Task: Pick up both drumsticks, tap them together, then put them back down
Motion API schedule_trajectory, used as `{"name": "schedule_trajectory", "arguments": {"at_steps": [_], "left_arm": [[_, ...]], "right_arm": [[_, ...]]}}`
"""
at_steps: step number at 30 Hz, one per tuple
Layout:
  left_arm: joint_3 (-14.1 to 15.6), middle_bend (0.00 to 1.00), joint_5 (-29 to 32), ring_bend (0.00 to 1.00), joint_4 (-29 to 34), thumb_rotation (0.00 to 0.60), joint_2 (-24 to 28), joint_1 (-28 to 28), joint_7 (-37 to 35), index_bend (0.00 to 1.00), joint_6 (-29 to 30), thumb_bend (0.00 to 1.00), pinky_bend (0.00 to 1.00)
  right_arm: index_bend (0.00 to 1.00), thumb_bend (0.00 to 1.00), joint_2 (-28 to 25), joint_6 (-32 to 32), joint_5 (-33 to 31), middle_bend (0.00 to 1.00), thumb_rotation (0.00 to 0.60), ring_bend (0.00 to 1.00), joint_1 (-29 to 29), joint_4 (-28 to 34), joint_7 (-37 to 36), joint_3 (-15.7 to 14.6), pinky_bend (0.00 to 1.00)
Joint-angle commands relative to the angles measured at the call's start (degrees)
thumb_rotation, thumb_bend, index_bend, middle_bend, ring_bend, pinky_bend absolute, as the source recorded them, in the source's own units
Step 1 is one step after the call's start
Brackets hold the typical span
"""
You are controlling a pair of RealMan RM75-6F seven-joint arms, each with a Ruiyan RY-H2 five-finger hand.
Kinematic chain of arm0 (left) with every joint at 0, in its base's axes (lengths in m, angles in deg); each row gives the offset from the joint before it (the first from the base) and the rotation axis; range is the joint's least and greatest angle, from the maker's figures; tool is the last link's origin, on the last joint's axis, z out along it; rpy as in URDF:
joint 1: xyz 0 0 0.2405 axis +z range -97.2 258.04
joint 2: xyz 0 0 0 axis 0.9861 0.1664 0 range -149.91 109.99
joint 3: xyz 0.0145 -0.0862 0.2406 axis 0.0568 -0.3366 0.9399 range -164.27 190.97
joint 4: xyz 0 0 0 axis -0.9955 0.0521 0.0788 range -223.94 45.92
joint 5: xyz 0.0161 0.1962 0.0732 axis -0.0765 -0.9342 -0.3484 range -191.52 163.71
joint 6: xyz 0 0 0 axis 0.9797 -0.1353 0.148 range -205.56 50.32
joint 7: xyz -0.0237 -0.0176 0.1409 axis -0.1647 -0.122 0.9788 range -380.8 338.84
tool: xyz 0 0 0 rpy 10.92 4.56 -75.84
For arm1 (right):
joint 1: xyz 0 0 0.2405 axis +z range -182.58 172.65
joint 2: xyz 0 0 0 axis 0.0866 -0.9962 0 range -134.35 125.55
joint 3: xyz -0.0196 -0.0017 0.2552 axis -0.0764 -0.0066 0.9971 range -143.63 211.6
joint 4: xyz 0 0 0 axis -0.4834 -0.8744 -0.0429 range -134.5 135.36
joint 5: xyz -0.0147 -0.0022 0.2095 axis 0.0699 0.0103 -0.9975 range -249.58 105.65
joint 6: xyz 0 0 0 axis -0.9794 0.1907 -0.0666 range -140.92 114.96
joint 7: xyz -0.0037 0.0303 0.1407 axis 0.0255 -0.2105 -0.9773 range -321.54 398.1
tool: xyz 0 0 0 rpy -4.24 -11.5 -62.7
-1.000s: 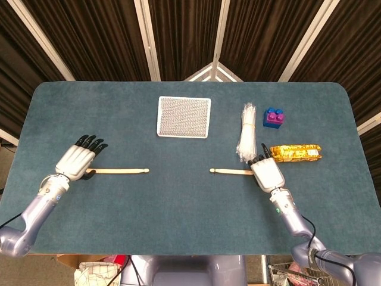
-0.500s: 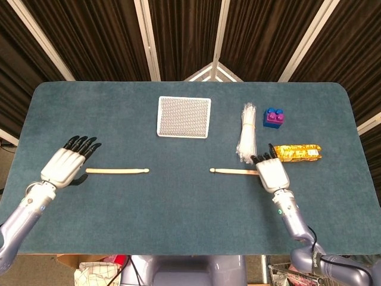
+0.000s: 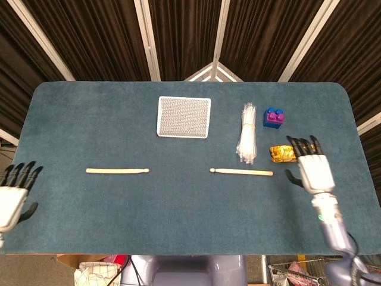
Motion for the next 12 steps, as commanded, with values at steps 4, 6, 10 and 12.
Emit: {"name": "schedule_trajectory", "arguments": {"at_steps": [4, 6, 10, 12], "left_arm": [[1.25, 0.00, -5.61, 0.00, -4.86, 0.600, -2.07, 6.02, -6.23, 0.07, 8.99, 0.44, 0.00], [1.42, 0.00, -6.60, 0.00, -5.76, 0.600, -2.57, 7.19, -6.97, 0.07, 10.64, 0.44, 0.00], [1.69, 0.00, -7.81, 0.00, -7.96, 0.600, -3.67, 9.32, -9.56, 0.08, 12.93, 0.44, 0.00], [1.84, 0.01, -7.44, 0.00, -8.73, 0.600, -3.93, 9.91, -10.34, 0.08, 12.65, 0.45, 0.00]], "right_arm": [[0.08, 0.33, -7.70, -9.43, 7.63, 0.17, 0.600, 0.14, -7.93, 3.38, -3.38, -5.99, 0.00], [0.08, 0.33, -8.99, -11.22, 9.04, 0.17, 0.600, 0.14, -9.38, 4.61, -2.77, -7.14, 0.00], [0.08, 0.33, -11.63, -13.78, 11.40, 0.17, 0.600, 0.14, -12.02, 6.86, -0.81, -9.44, 0.00], [0.09, 0.33, -12.87, -14.17, 12.02, 0.17, 0.600, 0.14, -13.03, 7.95, 0.19, -10.50, 0.00]]}}
